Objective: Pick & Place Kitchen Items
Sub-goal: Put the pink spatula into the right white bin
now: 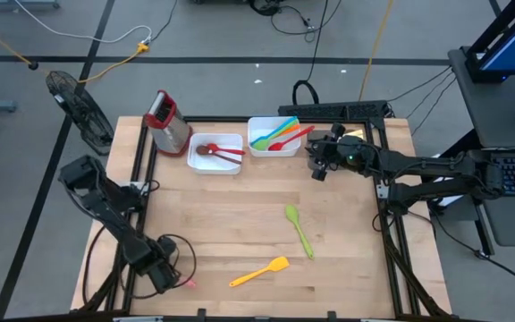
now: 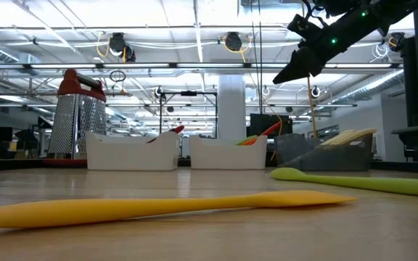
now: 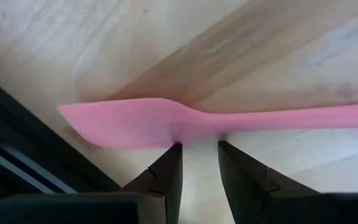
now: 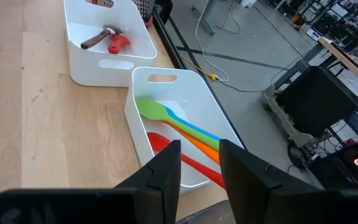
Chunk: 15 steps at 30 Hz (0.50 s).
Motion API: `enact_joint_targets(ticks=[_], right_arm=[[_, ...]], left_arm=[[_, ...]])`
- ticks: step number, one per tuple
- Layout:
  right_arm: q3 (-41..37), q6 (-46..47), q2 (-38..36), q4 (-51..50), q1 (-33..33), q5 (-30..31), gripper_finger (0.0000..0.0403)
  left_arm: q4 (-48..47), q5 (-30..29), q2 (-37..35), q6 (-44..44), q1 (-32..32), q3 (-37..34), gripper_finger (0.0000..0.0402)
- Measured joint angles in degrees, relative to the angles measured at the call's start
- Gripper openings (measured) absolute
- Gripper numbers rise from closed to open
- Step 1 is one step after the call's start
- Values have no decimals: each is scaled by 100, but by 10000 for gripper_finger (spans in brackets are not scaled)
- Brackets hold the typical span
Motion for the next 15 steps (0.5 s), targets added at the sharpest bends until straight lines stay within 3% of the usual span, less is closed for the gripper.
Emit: enact_joint_targets(ticks=[4,8,15], right_arm=[[0,0,0,5,0,0,105],[0,2,0,41,0,0,105],[0,2,0,43,0,0,105]], left_arm=[[-58,420,351,305,181,48,111],[-337,205,315,382,488,46,111],[-996,18,310,1384,909,45,111]])
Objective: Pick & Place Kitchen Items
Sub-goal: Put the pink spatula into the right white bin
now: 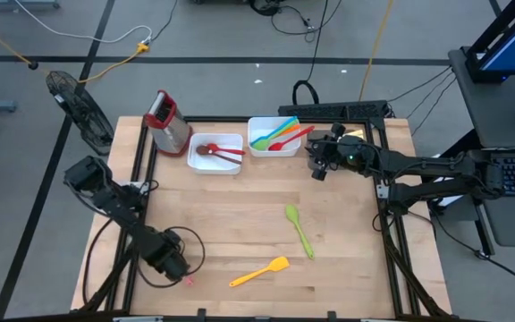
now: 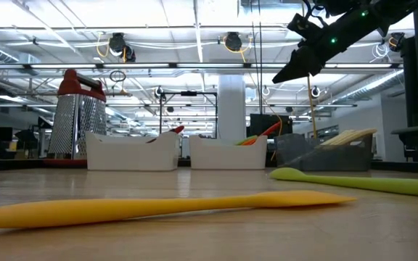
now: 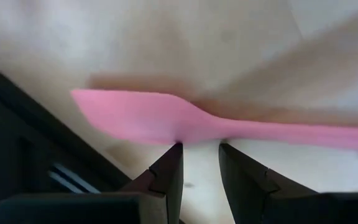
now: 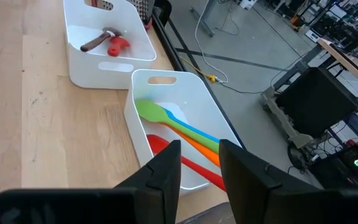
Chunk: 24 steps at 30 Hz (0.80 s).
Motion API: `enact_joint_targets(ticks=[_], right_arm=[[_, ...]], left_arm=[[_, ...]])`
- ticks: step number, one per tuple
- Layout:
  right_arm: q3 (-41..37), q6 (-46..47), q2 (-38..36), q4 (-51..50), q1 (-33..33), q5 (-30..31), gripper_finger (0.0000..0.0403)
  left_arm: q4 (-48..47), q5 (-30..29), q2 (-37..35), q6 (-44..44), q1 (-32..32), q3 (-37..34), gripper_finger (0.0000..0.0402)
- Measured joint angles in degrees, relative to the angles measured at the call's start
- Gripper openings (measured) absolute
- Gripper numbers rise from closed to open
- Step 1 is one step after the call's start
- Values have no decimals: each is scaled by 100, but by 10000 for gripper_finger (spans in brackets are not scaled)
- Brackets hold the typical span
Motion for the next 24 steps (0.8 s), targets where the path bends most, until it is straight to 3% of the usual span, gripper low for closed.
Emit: enact_joint_targets(ticks=[18,24], right_arm=[[0,0,0,-3,0,-2,105],[0,-4,0,-3,0,-2,105]], left_arm=[[-573,-1040,20,-27,1091,-53,110],[-568,-1727,36,9,1411,93,110]])
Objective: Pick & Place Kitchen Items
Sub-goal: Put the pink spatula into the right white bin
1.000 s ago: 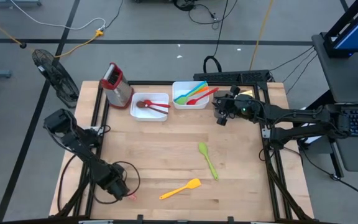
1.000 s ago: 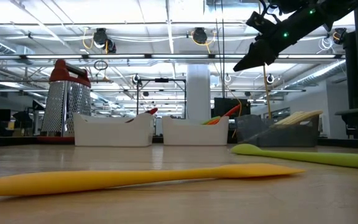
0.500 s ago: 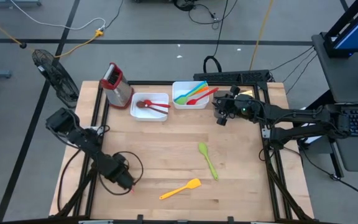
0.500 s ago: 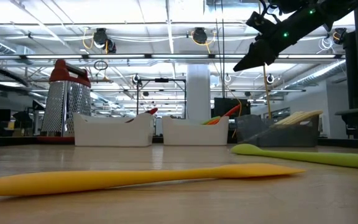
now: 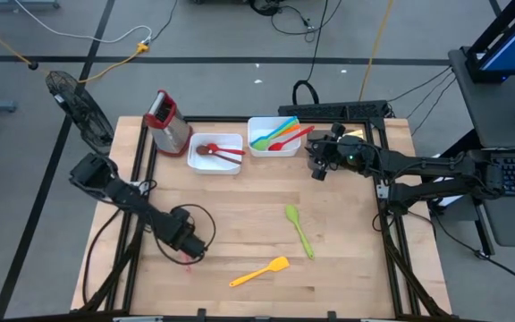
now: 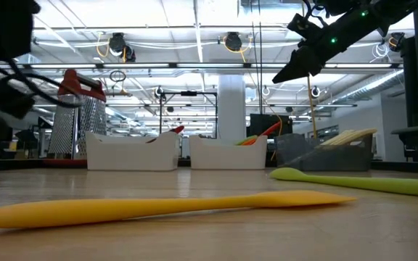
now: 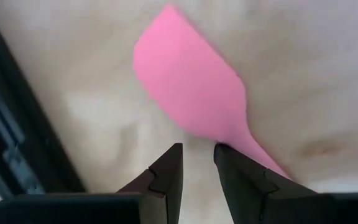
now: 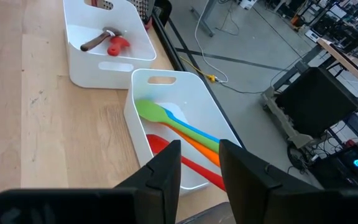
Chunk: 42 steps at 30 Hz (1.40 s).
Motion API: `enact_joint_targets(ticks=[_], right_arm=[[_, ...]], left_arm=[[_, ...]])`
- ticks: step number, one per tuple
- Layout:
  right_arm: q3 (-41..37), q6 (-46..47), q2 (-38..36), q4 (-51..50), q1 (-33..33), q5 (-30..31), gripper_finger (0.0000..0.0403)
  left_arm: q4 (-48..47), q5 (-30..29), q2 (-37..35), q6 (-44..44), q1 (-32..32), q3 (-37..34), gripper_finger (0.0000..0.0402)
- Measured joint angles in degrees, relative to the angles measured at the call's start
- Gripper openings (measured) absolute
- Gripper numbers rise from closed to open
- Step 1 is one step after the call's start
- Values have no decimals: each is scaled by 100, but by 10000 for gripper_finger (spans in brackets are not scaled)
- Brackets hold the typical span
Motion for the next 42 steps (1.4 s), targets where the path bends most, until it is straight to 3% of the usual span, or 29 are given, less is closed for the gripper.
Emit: enact_joint_targets(ticks=[5,8,17,26,31,36,42], right_arm=[[0,-27,0,0,0,0,105],[0,-36,0,-2,0,0,105],[2,-28,0,-35,-2,-2,105],[2,-191,0,-33,-1,0,105],[2,-193,0,-35,0,0,105],[2,-193,0,-37,0,0,105],[2,-193,0,-38,0,-2,105]], left_arm=[[-12,-667,19,-31,152,233,110],[-529,-837,-43,-248,134,385,111],[-1195,-1361,-1197,-1154,40,459,111],[571,-1417,-1491,-582,522,466,111],[653,-1391,-1453,-639,710,468,115],[494,-1272,-1457,-761,768,468,146],[322,-1271,-1350,-802,771,415,227]])
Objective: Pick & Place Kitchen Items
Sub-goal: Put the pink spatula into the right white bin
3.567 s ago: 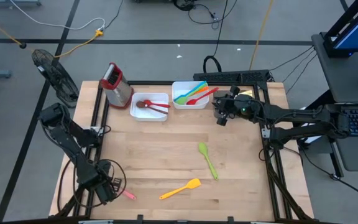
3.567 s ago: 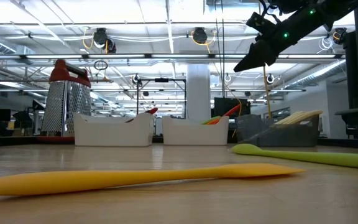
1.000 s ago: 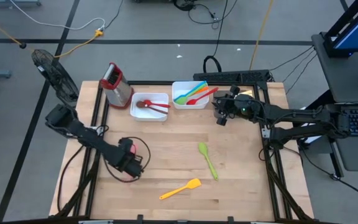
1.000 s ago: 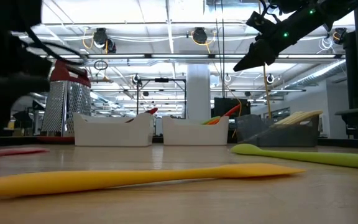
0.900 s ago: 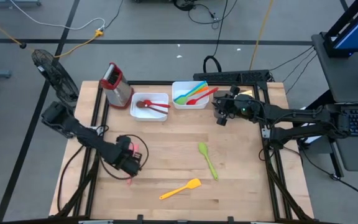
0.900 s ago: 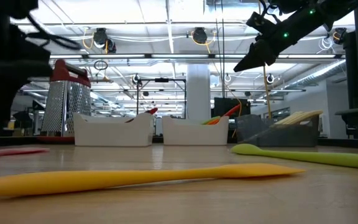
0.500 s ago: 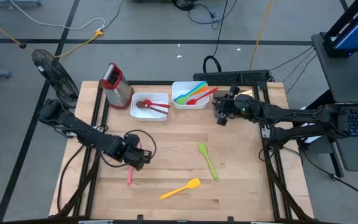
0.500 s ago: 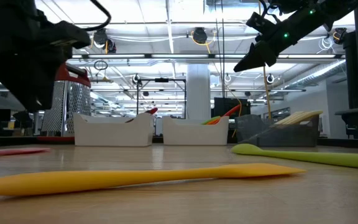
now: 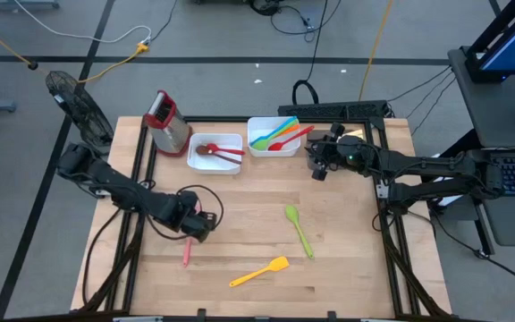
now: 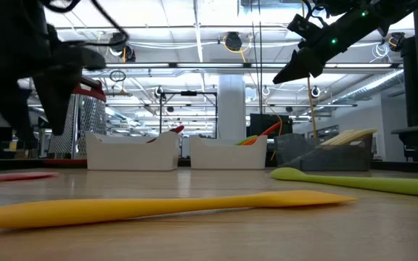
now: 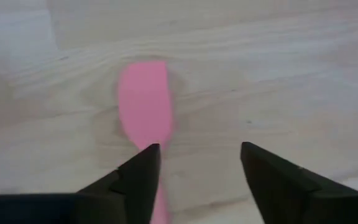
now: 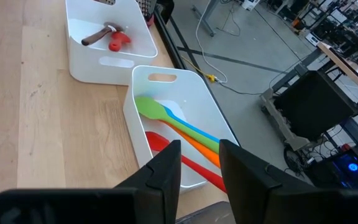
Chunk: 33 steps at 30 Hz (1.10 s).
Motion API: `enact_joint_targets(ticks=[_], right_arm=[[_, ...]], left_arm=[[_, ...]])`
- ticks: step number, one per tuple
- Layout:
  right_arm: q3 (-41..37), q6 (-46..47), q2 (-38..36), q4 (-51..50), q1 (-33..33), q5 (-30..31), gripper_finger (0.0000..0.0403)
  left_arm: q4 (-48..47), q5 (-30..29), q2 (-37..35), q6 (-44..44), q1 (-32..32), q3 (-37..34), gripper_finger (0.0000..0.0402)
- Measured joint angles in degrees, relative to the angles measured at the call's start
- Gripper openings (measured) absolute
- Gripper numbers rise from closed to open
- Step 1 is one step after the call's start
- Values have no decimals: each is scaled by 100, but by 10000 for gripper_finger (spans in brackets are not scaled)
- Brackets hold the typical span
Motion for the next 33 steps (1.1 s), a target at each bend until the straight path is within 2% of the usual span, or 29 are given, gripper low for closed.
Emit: enact_joint_targets(ticks=[6,13,24,33], right_arm=[[0,-2,-1,-2,-2,1,105],[0,-247,-2,-2,-2,0,105],[0,-299,-2,0,-2,0,105],[0,-299,-2,-4,-2,0,105]], left_arm=[[-4,375,390,-40,-4,-74,294],[6,181,965,-96,22,-74,317],[307,210,1755,35,79,-2,306],[323,202,1806,4,76,4,218]])
